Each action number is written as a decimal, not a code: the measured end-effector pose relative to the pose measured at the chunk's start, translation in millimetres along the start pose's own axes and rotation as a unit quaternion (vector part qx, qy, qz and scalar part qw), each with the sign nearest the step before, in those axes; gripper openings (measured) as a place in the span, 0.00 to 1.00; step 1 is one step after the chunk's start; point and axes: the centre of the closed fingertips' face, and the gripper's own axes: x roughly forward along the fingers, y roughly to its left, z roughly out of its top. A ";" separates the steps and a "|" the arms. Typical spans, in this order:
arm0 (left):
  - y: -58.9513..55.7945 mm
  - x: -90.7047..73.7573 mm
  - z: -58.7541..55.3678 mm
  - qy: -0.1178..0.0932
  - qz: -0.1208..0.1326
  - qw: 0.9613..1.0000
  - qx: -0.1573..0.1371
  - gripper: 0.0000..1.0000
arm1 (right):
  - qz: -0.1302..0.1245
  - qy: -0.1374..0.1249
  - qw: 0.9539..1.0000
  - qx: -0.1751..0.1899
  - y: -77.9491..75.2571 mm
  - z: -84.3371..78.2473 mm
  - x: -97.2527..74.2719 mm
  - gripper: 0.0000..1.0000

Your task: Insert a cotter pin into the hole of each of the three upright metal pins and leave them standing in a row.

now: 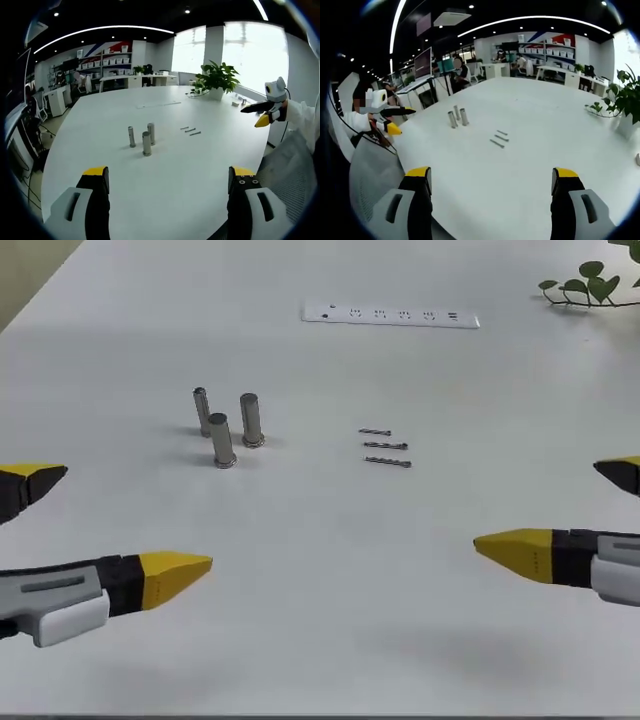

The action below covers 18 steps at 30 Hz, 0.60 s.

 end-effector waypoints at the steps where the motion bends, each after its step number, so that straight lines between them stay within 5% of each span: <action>1: 0.0 1.0 0.8 0.000 -0.002 1.000 -0.001 0.99 | -0.001 0.000 1.000 0.000 -0.7 0.3 -0.1 0.98; 18: 3.7 10.9 0.0 0.015 -0.009 1.000 0.002 0.96 | -0.005 0.007 1.000 -0.003 -3.9 3.4 0.4 0.98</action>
